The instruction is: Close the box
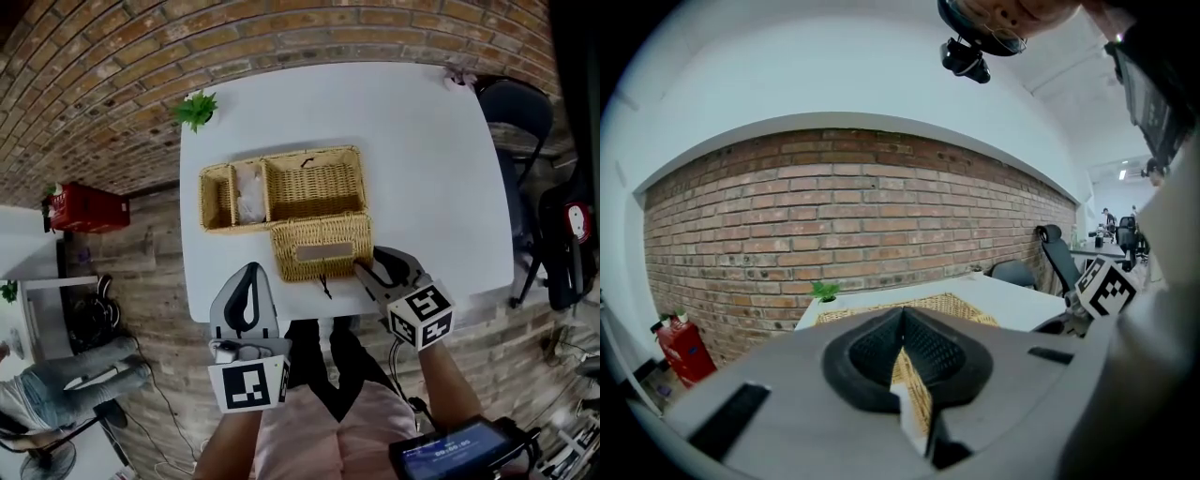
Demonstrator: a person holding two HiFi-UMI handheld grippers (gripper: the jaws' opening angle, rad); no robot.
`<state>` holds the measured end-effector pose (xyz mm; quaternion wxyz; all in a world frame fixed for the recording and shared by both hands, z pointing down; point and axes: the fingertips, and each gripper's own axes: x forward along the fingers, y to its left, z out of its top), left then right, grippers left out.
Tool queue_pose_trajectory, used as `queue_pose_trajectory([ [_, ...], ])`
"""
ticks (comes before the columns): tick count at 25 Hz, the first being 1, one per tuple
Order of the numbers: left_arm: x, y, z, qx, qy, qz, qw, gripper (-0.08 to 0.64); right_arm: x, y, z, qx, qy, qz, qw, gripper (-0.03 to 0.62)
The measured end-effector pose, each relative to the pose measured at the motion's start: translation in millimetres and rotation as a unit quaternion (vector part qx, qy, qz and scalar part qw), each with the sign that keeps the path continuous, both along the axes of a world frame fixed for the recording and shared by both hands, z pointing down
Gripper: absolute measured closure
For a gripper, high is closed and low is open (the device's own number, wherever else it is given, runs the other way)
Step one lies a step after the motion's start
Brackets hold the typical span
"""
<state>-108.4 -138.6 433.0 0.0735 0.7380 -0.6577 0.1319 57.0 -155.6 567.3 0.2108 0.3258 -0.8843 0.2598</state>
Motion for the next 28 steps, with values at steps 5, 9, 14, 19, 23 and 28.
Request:
queue_pose_trajectory([
  [5, 3, 6, -9, 0.005, -0.007, 0.001, 1.0, 0.549, 2, 6, -12, -0.053, -0.051, 0.0, 0.997, 0.436],
  [9, 6, 7, -22, 0.02, -0.002, 0.004, 0.9998, 0.549, 1, 9, -27, -0.104, -0.108, 0.005, 0.989, 0.434],
  [14, 12, 6, -41, 0.04, -0.001, 0.008, 0.9992, 0.549, 0, 11, -47, -0.128, -0.135, 0.0, 0.982, 0.411],
  [19, 19, 1, -58, 0.061, -0.006, 0.014, 0.998, 0.549, 1, 5, -68, -0.152, -0.184, 0.003, 0.971, 0.385],
  [23, 27, -5, -72, 0.08, 0.002, 0.022, 0.9965, 0.549, 3, 0, -77, -0.189, -0.227, 0.018, 0.955, 0.376],
  [28, 30, -9, -75, 0.084, 0.0, 0.029, 0.996, 0.549, 4, -15, -95, -0.233, -0.296, 0.045, 0.925, 0.357],
])
